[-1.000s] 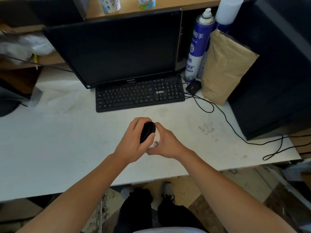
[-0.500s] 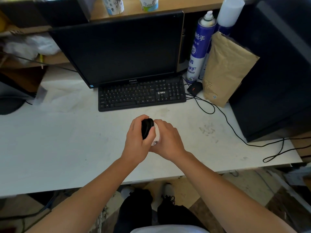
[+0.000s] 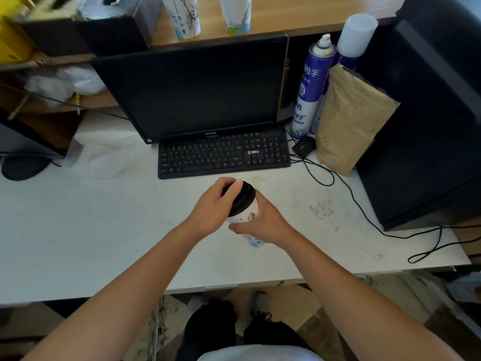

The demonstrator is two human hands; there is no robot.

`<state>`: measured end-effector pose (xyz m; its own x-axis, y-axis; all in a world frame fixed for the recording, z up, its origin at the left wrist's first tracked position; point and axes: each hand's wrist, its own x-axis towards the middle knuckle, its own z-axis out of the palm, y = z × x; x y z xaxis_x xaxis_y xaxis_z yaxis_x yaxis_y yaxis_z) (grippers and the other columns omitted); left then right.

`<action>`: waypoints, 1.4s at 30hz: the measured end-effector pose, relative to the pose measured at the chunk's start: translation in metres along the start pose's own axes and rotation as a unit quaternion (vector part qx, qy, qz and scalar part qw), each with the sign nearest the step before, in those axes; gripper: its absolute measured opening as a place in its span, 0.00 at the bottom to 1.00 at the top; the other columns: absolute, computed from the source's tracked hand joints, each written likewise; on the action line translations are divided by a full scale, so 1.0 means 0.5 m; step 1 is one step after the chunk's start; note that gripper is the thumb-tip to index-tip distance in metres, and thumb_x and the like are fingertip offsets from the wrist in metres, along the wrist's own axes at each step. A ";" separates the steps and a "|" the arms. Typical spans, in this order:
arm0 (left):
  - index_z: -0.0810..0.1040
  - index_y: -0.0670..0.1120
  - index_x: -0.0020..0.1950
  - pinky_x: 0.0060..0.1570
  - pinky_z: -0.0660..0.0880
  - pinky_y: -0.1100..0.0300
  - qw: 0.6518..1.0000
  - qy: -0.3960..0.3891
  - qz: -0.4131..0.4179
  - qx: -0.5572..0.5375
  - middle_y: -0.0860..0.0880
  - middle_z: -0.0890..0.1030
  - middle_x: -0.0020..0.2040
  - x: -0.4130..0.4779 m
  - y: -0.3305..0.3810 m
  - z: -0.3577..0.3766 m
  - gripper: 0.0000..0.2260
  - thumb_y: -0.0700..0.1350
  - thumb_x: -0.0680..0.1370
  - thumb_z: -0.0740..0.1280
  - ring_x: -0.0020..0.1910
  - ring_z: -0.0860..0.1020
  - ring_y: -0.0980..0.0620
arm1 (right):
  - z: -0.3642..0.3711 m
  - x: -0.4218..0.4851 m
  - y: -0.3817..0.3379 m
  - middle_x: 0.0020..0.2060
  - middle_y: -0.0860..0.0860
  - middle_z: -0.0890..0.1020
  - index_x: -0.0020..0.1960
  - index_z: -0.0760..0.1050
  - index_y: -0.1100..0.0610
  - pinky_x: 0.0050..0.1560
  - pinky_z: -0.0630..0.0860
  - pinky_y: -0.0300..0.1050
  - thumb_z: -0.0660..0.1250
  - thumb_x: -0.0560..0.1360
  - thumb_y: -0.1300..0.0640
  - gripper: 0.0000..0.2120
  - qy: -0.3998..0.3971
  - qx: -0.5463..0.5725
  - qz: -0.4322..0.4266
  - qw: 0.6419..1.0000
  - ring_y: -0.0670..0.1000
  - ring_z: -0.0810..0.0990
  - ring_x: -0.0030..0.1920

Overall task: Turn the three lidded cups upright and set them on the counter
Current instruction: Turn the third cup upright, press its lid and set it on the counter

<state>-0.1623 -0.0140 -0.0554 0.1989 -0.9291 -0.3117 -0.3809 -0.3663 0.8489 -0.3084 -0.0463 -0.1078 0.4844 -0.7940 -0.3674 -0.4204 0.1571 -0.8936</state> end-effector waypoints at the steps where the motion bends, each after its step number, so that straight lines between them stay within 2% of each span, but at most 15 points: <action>1: 0.77 0.52 0.63 0.52 0.74 0.63 0.999 -0.008 0.035 0.007 0.57 0.80 0.57 -0.004 0.000 -0.012 0.14 0.56 0.82 0.60 0.57 0.78 0.58 | -0.010 0.000 -0.007 0.52 0.44 0.83 0.63 0.72 0.44 0.50 0.81 0.45 0.81 0.65 0.58 0.32 -0.043 0.017 0.000 0.999 0.46 0.84 0.51; 3: 0.76 0.53 0.68 0.57 0.74 0.63 0.995 -0.037 0.086 0.030 0.57 0.79 0.61 -0.009 0.000 -0.028 0.16 0.55 0.82 0.60 0.60 0.76 0.60 | -0.022 0.001 -0.026 0.51 0.47 0.85 0.61 0.73 0.44 0.51 0.82 0.45 0.79 0.68 0.62 0.28 -0.125 0.029 -0.004 0.992 0.47 0.85 0.52; 5: 0.74 0.53 0.71 0.59 0.74 0.62 0.993 -0.067 0.093 0.033 0.56 0.78 0.63 -0.012 0.000 -0.033 0.19 0.56 0.81 0.60 0.62 0.76 0.59 | -0.026 0.003 -0.035 0.53 0.50 0.85 0.63 0.74 0.48 0.54 0.83 0.50 0.78 0.69 0.63 0.27 -0.153 0.032 -0.005 0.988 0.50 0.85 0.53; 8: 0.73 0.53 0.70 0.57 0.76 0.60 0.992 -0.068 0.091 0.057 0.55 0.79 0.61 -0.012 0.005 -0.038 0.23 0.59 0.77 0.63 0.60 0.77 0.56 | -0.022 0.006 -0.040 0.50 0.47 0.85 0.62 0.74 0.46 0.51 0.83 0.47 0.79 0.68 0.63 0.27 -0.136 0.025 -0.017 0.990 0.47 0.85 0.50; 11: 0.75 0.53 0.64 0.51 0.77 0.59 0.989 -0.035 0.113 0.093 0.56 0.79 0.55 -0.009 0.013 -0.041 0.18 0.56 0.76 0.68 0.56 0.78 0.55 | -0.010 0.010 -0.043 0.50 0.45 0.85 0.62 0.73 0.45 0.51 0.84 0.47 0.80 0.67 0.60 0.29 -0.109 0.016 -0.038 0.993 0.47 0.85 0.50; 15: 0.77 0.54 0.59 0.50 0.79 0.57 0.989 -0.002 0.121 0.082 0.58 0.80 0.51 -0.006 0.031 -0.046 0.16 0.57 0.73 0.68 0.54 0.78 0.58 | -0.003 0.013 -0.054 0.50 0.43 0.84 0.63 0.73 0.44 0.46 0.82 0.40 0.80 0.65 0.59 0.31 -0.071 0.019 -0.059 0.996 0.44 0.85 0.50; 19: 0.78 0.54 0.56 0.50 0.81 0.53 0.995 0.015 0.092 0.045 0.55 0.81 0.50 -0.001 0.034 -0.044 0.13 0.56 0.74 0.69 0.51 0.80 0.56 | 0.003 0.018 -0.055 0.52 0.44 0.84 0.64 0.72 0.44 0.50 0.84 0.48 0.81 0.62 0.54 0.33 -0.047 0.003 -0.056 0.997 0.46 0.85 0.52; 23: 0.77 0.52 0.56 0.48 0.79 0.56 0.997 0.055 0.036 0.031 0.54 0.81 0.48 -0.002 0.032 -0.021 0.14 0.57 0.75 0.69 0.48 0.80 0.56 | 0.006 0.017 -0.047 0.53 0.43 0.83 0.64 0.71 0.43 0.53 0.83 0.50 0.81 0.61 0.52 0.35 -0.032 -0.011 -0.041 0.999 0.46 0.84 0.53; 27: 0.77 0.53 0.59 0.52 0.78 0.57 1.000 -0.002 0.006 -0.021 0.54 0.82 0.52 0.003 0.014 -0.030 0.14 0.58 0.78 0.66 0.53 0.80 0.54 | 0.002 0.017 -0.043 0.54 0.42 0.83 0.66 0.70 0.42 0.54 0.83 0.50 0.82 0.61 0.52 0.38 -0.053 -0.019 -0.019 0.998 0.45 0.83 0.53; 29: 0.77 0.55 0.61 0.55 0.78 0.56 0.996 -0.029 0.010 -0.085 0.55 0.81 0.56 0.004 -0.005 -0.045 0.13 0.58 0.81 0.60 0.57 0.80 0.54 | -0.010 0.018 -0.046 0.54 0.43 0.83 0.65 0.70 0.42 0.53 0.83 0.49 0.82 0.62 0.53 0.36 -0.052 -0.007 -0.009 0.999 0.46 0.84 0.53; 31: 0.76 0.56 0.64 0.57 0.77 0.56 0.995 -0.026 0.009 -0.101 0.55 0.80 0.61 0.010 -0.038 -0.055 0.17 0.59 0.83 0.52 0.60 0.79 0.55 | -0.027 0.017 -0.054 0.51 0.44 0.84 0.62 0.71 0.42 0.48 0.81 0.43 0.81 0.65 0.57 0.31 -0.046 0.016 -0.003 0.999 0.45 0.84 0.52; 33: 0.74 0.56 0.67 0.59 0.76 0.54 0.998 0.010 -0.005 -0.068 0.55 0.77 0.65 0.019 -0.082 -0.054 0.20 0.61 0.83 0.49 0.63 0.77 0.53 | -0.042 0.018 -0.061 0.50 0.44 0.83 0.58 0.71 0.42 0.42 0.78 0.35 0.81 0.67 0.59 0.28 -0.041 0.029 0.005 0.999 0.42 0.82 0.51; 37: 0.71 0.50 0.72 0.66 0.70 0.50 0.989 0.091 -0.064 0.102 0.48 0.73 0.72 0.037 -0.202 -0.048 0.26 0.64 0.80 0.58 0.69 0.73 0.45 | -0.052 0.027 -0.054 0.56 0.46 0.83 0.65 0.71 0.45 0.52 0.78 0.43 0.83 0.65 0.54 0.34 -0.023 0.042 0.027 0.999 0.46 0.82 0.56; 40: 0.63 0.47 0.77 0.72 0.64 0.42 0.950 0.086 -0.103 0.283 0.43 0.61 0.79 0.041 -0.302 -0.041 0.34 0.66 0.78 0.59 0.76 0.61 0.38 | -0.054 0.030 -0.040 0.56 0.45 0.83 0.68 0.71 0.45 0.52 0.78 0.42 0.84 0.64 0.54 0.36 -0.012 0.046 0.044 0.998 0.45 0.82 0.57; 42: 0.55 0.49 0.80 0.74 0.59 0.39 0.923 0.077 -0.142 0.350 0.43 0.51 0.82 0.040 -0.358 -0.030 0.38 0.69 0.77 0.56 0.79 0.52 0.36 | -0.054 0.031 -0.032 0.55 0.46 0.84 0.67 0.72 0.46 0.50 0.78 0.40 0.84 0.65 0.55 0.35 -0.003 0.047 0.057 0.997 0.45 0.83 0.56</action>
<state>-0.0766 0.0340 -0.2073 0.4852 -0.7923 -0.3699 -0.7727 -0.5865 0.2429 -0.3146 -0.0770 -0.0923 0.4423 -0.7640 -0.4698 -0.3991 0.3014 -0.8659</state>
